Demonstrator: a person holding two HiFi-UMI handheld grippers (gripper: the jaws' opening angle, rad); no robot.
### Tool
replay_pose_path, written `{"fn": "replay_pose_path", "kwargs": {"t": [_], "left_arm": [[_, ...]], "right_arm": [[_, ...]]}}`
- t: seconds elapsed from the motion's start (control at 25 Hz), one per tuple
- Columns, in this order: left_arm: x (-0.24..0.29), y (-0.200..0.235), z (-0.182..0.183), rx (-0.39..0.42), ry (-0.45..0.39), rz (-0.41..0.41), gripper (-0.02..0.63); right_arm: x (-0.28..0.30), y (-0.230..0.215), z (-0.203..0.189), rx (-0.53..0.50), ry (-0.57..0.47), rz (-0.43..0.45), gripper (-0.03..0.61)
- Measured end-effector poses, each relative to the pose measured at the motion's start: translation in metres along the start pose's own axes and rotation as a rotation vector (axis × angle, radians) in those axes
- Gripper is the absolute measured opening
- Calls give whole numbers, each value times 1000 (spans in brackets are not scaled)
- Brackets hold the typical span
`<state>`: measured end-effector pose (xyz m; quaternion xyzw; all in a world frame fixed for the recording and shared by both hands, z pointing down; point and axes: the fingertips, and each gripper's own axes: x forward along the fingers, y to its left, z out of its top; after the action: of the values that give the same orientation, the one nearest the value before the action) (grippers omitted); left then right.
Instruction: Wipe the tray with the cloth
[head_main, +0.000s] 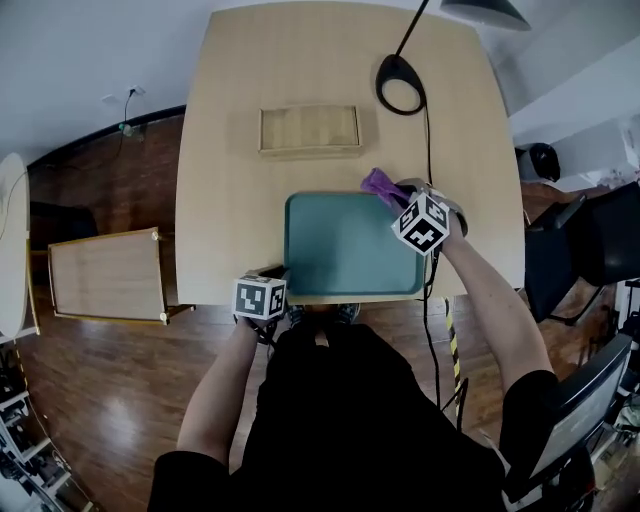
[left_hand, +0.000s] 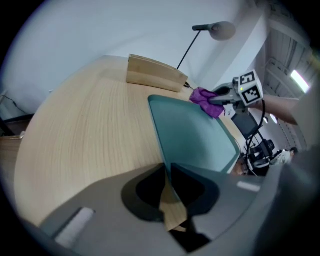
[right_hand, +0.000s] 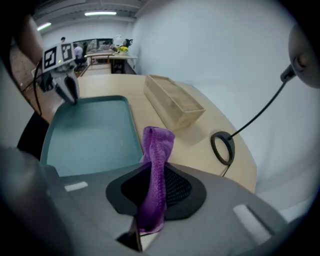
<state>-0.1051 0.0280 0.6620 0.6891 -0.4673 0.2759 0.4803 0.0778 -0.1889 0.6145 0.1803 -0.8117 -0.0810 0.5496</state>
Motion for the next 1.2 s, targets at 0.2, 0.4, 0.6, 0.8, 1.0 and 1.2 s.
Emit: {"fn": "replay_pose_path", "kwargs": {"t": [0.2,0.4,0.6,0.8,1.0,1.2], "left_arm": [[0,2,2,-22,-9,16,60],[2,3,1,-39,-9,10,56],[6,3,3,-46,-18,20,54],[6,4,3,-38,-24,42,52],[7,3,3,-42,-17,42,52],[8,3,4,-37,-18,47,52]], "right_arm": [[5,9,-35,-117,-9,30,57],[-10,48,-43,-100,-35,114,57],[-33,106,-58,-146,-42,217,57],[-58,171,-69,-167,-51,326,57],[-63,203,-78,-169,-45,375,55],[-67,184,-67,-123,-89,345,55]]}}
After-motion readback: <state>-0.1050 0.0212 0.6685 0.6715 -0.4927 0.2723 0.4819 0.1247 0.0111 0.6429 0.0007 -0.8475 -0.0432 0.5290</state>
